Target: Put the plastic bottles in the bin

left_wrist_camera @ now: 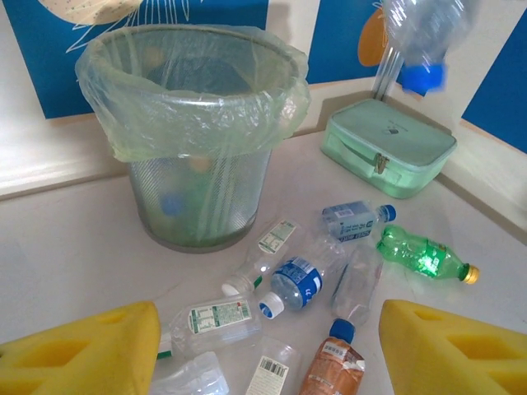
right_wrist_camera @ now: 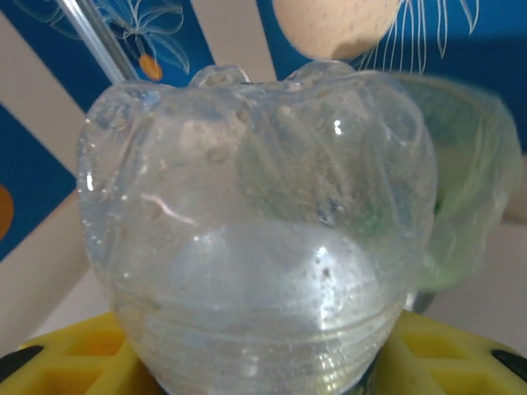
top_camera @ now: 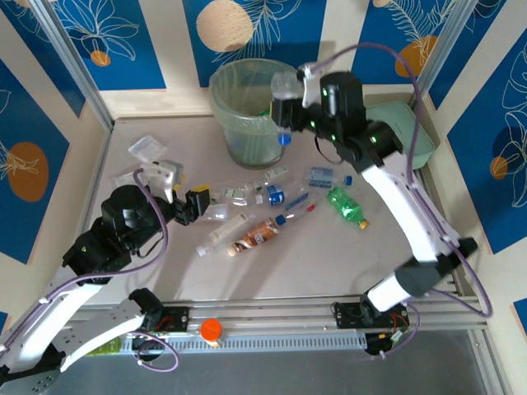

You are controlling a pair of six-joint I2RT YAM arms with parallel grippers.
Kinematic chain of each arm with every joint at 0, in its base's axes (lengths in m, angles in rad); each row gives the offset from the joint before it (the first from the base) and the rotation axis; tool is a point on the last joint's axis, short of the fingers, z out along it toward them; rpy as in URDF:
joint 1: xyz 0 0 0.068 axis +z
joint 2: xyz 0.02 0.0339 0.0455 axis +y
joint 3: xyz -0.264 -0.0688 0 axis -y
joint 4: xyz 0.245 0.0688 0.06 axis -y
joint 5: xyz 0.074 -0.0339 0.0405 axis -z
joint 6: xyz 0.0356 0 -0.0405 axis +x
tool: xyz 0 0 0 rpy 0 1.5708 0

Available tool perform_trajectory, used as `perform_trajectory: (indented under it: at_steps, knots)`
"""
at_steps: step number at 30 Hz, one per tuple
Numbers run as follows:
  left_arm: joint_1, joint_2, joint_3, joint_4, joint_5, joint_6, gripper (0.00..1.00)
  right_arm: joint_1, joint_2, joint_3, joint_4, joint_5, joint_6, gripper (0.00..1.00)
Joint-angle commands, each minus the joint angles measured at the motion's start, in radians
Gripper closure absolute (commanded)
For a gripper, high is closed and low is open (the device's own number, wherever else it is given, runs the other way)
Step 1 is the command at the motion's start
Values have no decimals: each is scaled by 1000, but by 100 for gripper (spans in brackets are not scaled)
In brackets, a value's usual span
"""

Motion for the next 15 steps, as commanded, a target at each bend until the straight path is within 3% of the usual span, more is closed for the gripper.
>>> perform_trajectory:
  at_steps: [1, 7, 11, 15]
  knots:
    - [-3, -1, -42, 32, -20, -1, 30, -57, 163, 215, 31, -120, -59, 47]
    - [-3, 55, -54, 43, 22, -7, 30, -164, 477, 571, 40, -248, 14, 47]
    - [-2, 63, -59, 51, 31, -6, 30, -178, 694, 854, -24, -254, 30, 47]
    - [0, 66, -60, 44, 36, -6, 30, -193, 795, 890, 20, -264, 68, 47]
